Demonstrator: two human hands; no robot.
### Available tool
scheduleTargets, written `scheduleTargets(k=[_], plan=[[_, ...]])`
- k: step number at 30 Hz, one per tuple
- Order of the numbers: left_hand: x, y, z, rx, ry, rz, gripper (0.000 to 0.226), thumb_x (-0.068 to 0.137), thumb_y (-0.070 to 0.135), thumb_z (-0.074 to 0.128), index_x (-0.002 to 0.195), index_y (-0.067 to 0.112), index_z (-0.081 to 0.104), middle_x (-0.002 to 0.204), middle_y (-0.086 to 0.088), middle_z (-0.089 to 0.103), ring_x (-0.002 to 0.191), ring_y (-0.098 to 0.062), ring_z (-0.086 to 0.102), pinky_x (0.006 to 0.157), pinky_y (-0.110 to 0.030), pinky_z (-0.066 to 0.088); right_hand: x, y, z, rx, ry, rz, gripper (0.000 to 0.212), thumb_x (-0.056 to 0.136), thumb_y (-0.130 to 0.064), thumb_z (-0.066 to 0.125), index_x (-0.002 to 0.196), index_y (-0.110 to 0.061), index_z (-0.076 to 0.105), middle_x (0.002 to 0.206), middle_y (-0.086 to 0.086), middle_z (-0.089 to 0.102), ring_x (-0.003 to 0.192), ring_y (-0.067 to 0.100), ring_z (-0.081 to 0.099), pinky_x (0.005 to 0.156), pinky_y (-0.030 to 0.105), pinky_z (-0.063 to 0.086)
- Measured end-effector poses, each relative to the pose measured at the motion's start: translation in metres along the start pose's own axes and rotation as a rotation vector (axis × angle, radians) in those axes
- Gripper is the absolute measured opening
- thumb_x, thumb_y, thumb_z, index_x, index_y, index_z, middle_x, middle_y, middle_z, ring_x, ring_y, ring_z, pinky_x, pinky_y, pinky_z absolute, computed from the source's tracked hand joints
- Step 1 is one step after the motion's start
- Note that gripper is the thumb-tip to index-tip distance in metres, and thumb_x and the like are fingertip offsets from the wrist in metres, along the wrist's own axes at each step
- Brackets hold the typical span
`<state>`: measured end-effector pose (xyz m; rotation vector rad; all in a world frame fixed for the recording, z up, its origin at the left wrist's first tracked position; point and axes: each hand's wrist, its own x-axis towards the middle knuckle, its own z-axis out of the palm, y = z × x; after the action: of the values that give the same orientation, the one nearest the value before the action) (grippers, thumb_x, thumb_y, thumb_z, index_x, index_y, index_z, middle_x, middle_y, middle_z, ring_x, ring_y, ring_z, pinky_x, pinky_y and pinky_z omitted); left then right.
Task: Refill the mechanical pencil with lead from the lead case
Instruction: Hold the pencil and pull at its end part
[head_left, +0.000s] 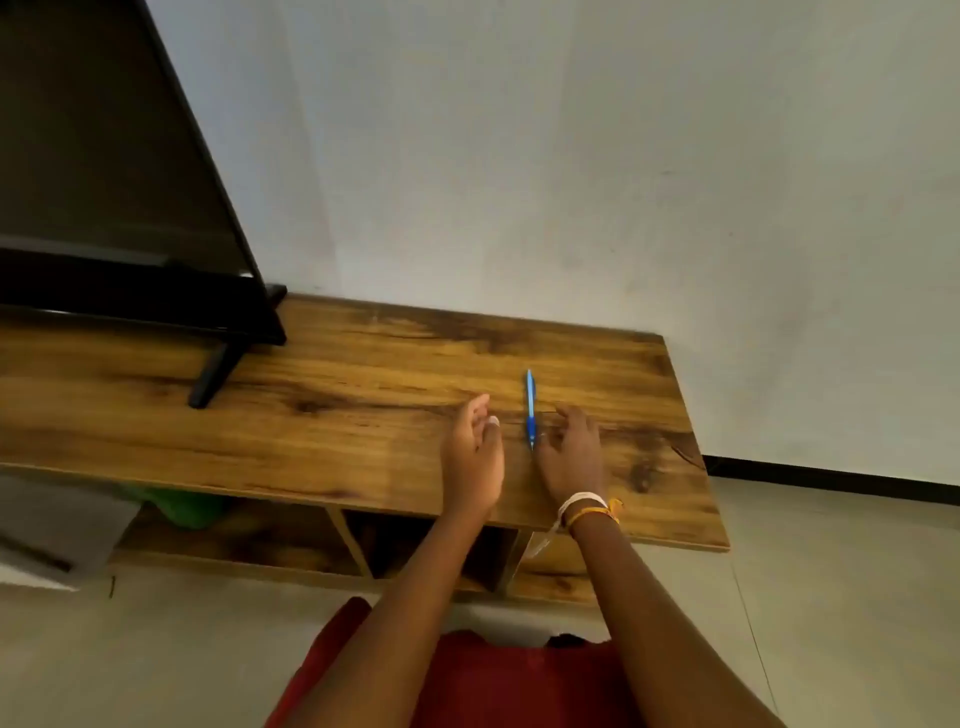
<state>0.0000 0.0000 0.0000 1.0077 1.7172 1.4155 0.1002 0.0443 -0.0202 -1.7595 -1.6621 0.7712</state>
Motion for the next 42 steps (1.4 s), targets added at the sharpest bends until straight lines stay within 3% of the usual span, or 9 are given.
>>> scheduleTargets(k=[5,11,15,20,23,26,31,36,42], plan=[[0.018,-0.031,0.020,0.112,-0.044,0.063,0.038,0.093,0.007,0.052,0.130,0.018,0.053,0.125,0.000,0.059,0.114,-0.012,0.056,0.090,-0.020,0.046,0.029,0.021,0.006,0.087,0.126,0.062,0.024,0.089,-0.008,0.055,0.110,-0.009,0.067,0.112,0.010,0.066,0.103,0.024,0.061,0.089,0.031,0.046],[0.043,-0.044,0.029,0.339,-0.072,0.153,0.042,0.090,0.003,0.053,0.129,0.018,0.052,0.127,0.001,0.053,0.104,-0.004,0.052,0.082,-0.012,0.038,0.049,0.024,0.009,-0.201,0.149,0.015,0.027,0.092,-0.043,0.053,0.095,-0.023,0.070,0.093,0.001,0.073,0.085,0.024,0.066,0.063,0.027,0.043],[0.042,-0.047,0.034,0.389,-0.077,0.216,0.036,0.086,-0.001,0.053,0.119,0.012,0.059,0.120,-0.006,0.053,0.108,-0.018,0.056,0.090,-0.026,0.047,0.053,0.015,0.016,-0.247,0.081,-0.014,0.033,0.077,-0.057,0.063,0.090,-0.027,0.067,0.087,-0.008,0.072,0.083,0.017,0.066,0.069,0.034,0.055],[0.044,-0.046,0.036,0.385,-0.070,0.163,0.042,0.087,0.004,0.054,0.129,0.012,0.054,0.127,-0.005,0.051,0.113,-0.018,0.054,0.095,-0.033,0.047,0.060,0.015,0.011,-0.118,0.072,0.118,0.019,0.070,-0.040,0.072,0.078,-0.023,0.071,0.072,-0.007,0.071,0.078,0.017,0.069,0.068,0.028,0.053],[0.043,-0.042,0.038,0.280,-0.046,0.130,0.041,0.088,0.005,0.054,0.128,0.016,0.054,0.121,-0.001,0.054,0.102,-0.011,0.056,0.088,-0.021,0.046,0.062,0.016,0.003,0.150,0.107,0.219,0.011,0.074,-0.029,0.074,0.070,-0.020,0.069,0.064,-0.006,0.068,0.066,0.013,0.069,0.058,0.022,0.052],[0.041,-0.037,0.040,0.163,-0.004,0.085,0.037,0.088,0.003,0.052,0.122,0.016,0.058,0.108,0.001,0.060,0.092,-0.009,0.059,0.079,-0.016,0.046,0.060,0.012,-0.006,0.771,0.061,0.427,0.014,0.083,-0.014,0.071,0.074,-0.010,0.061,0.067,0.009,0.069,0.052,0.013,0.068,0.049,0.024,0.056],[0.044,-0.029,0.047,-0.266,-0.007,-0.192,0.031,0.093,0.006,0.054,0.124,0.011,0.054,0.101,-0.008,0.068,0.093,-0.021,0.067,0.085,-0.034,0.054,0.053,0.012,-0.017,1.316,-0.033,0.501,0.006,0.086,-0.007,0.067,0.088,-0.003,0.062,0.085,0.015,0.070,0.068,0.018,0.072,0.061,0.025,0.060],[0.043,-0.023,0.056,-0.719,-0.178,-0.382,0.016,0.093,0.011,0.057,0.107,0.010,0.064,0.091,-0.005,0.071,0.085,-0.014,0.065,0.075,-0.024,0.055,0.047,0.013,-0.011,1.233,-0.233,0.494,0.009,0.081,-0.017,0.073,0.086,-0.010,0.072,0.079,0.005,0.073,0.065,0.011,0.068,0.058,0.022,0.057],[0.047,-0.022,0.066,-0.804,-0.172,-0.385,0.015,0.094,0.018,0.056,0.100,0.012,0.068,0.093,-0.006,0.071,0.087,-0.015,0.065,0.072,-0.024,0.053,0.050,0.023,-0.020,1.126,-0.333,0.355,0.017,0.077,-0.020,0.073,0.090,-0.010,0.076,0.077,0.004,0.072,0.065,0.010,0.066,0.060,0.021,0.056]])
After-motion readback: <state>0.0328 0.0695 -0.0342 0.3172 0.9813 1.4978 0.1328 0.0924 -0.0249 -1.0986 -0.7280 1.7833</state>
